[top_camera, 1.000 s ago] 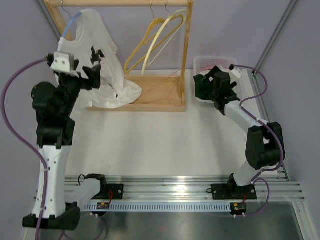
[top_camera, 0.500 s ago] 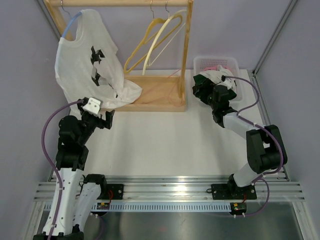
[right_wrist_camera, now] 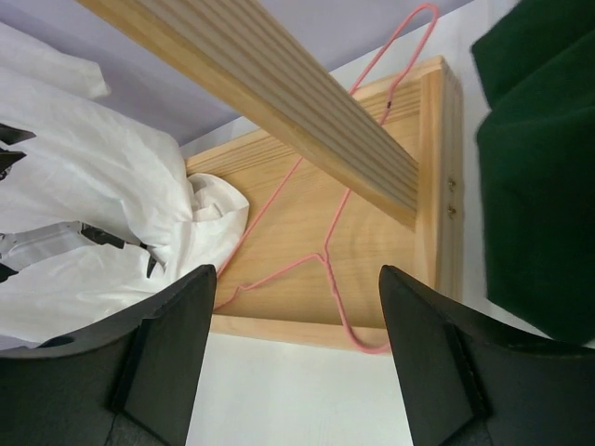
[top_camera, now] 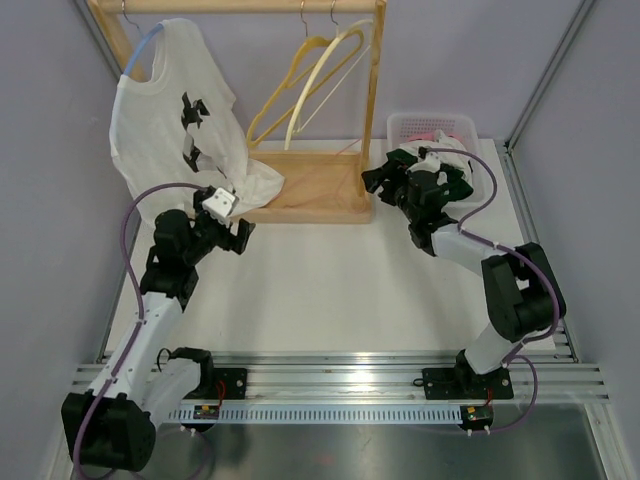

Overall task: Remove the t-shirt from the hanger
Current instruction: Pass the hanger from the right arm to the left

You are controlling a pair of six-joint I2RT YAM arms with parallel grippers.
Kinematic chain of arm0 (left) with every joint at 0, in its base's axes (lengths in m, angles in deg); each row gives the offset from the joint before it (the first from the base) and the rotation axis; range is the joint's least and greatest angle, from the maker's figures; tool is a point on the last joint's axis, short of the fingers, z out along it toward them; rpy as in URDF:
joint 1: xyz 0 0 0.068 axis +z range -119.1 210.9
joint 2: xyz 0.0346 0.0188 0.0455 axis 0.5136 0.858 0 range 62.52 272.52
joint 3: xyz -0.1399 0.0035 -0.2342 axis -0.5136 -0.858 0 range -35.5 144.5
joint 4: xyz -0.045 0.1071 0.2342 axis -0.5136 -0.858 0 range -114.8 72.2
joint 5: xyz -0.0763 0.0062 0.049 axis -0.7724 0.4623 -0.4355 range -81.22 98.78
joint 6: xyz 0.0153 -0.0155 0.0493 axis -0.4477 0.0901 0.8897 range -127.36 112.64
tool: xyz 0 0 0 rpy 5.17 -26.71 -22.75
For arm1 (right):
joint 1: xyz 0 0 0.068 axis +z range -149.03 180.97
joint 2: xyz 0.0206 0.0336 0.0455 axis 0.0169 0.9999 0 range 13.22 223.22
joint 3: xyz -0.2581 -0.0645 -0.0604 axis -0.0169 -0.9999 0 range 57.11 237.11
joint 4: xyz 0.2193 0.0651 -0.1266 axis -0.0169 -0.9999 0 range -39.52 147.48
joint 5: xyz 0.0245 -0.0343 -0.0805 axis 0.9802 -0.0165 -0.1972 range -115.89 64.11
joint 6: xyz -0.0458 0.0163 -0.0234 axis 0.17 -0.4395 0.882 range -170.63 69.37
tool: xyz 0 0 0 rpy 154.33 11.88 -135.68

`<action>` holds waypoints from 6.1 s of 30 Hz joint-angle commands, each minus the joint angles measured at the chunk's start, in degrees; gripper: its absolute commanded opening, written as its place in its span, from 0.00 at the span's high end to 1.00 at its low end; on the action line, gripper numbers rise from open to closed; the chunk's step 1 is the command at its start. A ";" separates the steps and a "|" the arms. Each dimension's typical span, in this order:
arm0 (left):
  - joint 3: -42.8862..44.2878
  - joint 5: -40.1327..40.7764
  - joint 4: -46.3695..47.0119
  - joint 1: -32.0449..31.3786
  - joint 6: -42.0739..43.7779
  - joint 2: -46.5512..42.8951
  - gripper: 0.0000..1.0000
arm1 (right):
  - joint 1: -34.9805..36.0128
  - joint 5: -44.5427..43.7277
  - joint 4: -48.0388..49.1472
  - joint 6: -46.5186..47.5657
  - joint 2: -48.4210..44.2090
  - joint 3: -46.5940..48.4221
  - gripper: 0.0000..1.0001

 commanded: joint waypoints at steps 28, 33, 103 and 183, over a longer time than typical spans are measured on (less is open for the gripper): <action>-8.49 11.11 18.84 -8.12 -1.70 4.54 0.14 | 6.93 -5.86 -17.22 -8.80 28.61 34.39 0.27; -8.84 11.20 19.01 -8.12 -1.35 4.19 0.14 | 7.19 -7.36 -21.01 -8.71 29.05 35.89 0.27; -8.67 10.67 17.96 -8.21 -0.21 4.98 0.13 | 7.98 -7.36 -12.75 -17.50 33.44 33.96 1.00; -25.36 10.31 42.12 -20.07 22.20 3.13 0.11 | 20.55 -22.03 -27.32 -31.12 9.27 21.02 1.00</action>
